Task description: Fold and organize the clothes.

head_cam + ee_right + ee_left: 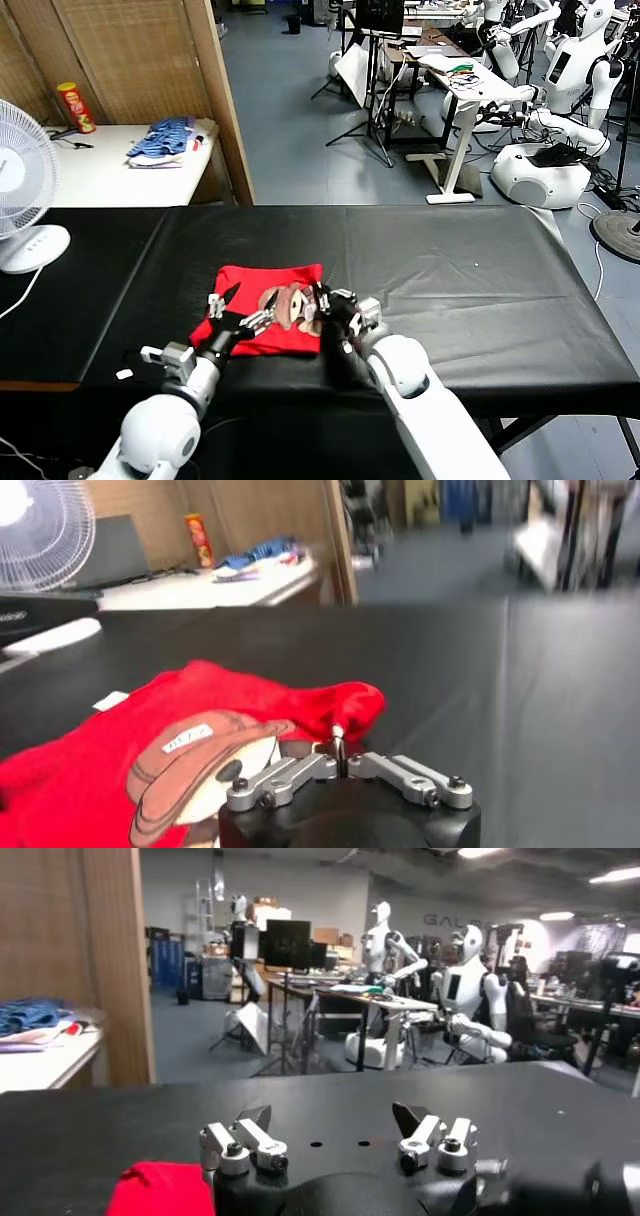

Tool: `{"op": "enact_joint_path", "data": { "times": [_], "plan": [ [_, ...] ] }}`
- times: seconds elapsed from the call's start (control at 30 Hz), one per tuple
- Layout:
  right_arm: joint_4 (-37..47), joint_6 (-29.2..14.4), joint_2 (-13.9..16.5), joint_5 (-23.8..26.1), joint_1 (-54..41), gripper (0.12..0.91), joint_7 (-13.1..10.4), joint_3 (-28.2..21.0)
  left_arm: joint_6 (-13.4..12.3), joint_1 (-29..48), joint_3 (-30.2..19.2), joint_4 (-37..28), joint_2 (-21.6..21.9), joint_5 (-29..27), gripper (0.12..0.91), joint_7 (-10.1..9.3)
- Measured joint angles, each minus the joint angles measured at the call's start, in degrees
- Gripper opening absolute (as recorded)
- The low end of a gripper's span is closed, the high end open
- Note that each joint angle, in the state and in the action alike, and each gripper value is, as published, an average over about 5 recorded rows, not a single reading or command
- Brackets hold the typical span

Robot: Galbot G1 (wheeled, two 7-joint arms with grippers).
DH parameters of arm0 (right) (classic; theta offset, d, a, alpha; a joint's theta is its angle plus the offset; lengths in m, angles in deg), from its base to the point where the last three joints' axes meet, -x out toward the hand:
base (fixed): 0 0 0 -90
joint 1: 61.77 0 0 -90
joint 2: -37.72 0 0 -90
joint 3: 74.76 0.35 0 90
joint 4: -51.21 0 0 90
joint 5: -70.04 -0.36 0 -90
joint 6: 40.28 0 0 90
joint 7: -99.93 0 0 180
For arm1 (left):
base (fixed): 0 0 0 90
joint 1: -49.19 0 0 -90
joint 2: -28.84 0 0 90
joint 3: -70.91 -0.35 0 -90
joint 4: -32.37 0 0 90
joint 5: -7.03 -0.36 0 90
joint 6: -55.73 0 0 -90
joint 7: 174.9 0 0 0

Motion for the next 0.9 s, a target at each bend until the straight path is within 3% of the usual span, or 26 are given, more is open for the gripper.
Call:
{"op": "enact_joint_path", "data": {
  "times": [0.17,0.33,0.53,0.9],
  "plan": [
    [-3.22,-5.41,4.06,5.23,3.03,0.527,0.00,1.72,-3.94,-1.20,0.68,-1.71,0.90,-0.14,0.798,0.20],
    [-10.13,-8.00,6.70,6.58,10.38,0.761,-2.93,5.08,-5.11,-2.22,0.80,-2.60,1.41,-0.20,0.798,-1.75],
    [-20.35,-11.83,7.39,5.00,23.07,0.797,-8.12,10.91,-2.98,-4.48,1.46,-0.54,3.45,-0.15,0.798,-3.89],
    [-34.97,-13.13,6.25,1.38,45.36,0.798,-14.86,20.41,-4.50,-15.35,6.01,4.83,7.01,0.77,0.798,-4.59]
  ]
}}
